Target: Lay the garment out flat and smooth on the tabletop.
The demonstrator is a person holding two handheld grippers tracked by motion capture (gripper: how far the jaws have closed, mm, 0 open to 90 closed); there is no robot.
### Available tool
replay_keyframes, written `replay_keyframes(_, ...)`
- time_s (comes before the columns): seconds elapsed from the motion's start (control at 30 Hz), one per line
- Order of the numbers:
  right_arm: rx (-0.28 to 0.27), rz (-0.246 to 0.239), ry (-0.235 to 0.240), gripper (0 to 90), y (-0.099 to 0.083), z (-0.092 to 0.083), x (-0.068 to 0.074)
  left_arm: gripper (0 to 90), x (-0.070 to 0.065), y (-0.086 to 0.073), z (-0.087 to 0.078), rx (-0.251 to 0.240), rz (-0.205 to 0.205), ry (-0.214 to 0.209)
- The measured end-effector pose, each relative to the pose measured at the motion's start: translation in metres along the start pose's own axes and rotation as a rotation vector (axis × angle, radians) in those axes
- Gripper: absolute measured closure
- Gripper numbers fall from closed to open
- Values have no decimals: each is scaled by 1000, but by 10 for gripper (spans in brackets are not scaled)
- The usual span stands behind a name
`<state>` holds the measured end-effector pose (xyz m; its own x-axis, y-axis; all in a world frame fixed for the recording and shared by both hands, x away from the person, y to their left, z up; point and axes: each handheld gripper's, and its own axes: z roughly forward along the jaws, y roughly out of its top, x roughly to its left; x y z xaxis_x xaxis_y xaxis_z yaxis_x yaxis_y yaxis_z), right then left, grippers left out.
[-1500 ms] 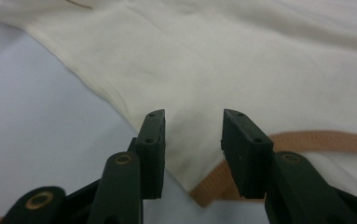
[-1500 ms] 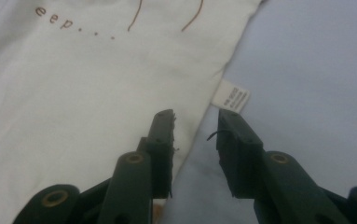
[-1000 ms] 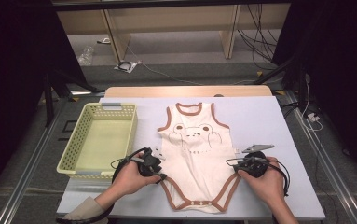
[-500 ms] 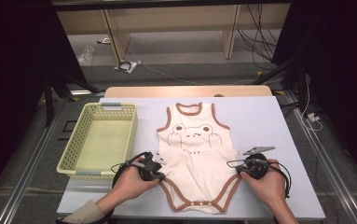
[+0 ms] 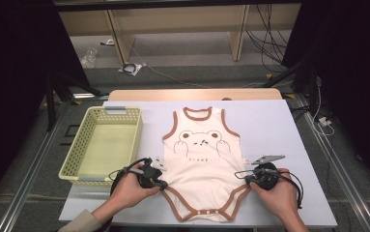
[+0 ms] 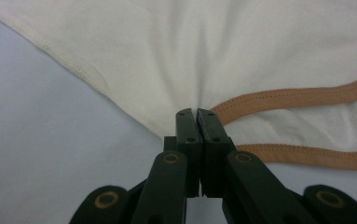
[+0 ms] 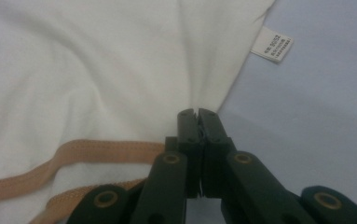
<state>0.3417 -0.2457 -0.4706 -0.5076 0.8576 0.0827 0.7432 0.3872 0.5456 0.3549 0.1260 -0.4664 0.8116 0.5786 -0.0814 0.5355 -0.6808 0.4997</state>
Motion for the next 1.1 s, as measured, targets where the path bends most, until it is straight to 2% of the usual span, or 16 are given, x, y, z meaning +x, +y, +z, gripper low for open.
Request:
replay_keyframes(0.4, 22, -14, 10, 896, -1, -2, 4, 878, 5, -3, -2, 1, -6, 20)
replay_keyframes(0.93, 34, -35, 11, 895, -3, -3, 7, 874, 4, -5, -4, -3, 7, 26)
replay_keyframes(1.0, 19, -41, 10, 876, -3, -3, 7, 857, 3, -5, -5, -21, 20, 34)
replay_keyframes(1.07, -13, -54, -6, 815, -2, -7, 7, 785, 2, -4, -8, -66, 48, 47)
replay_keyframes(1.1, -38, -76, -12, 804, -2, -9, 8, 753, 1, -4, -11, -93, 57, 48)
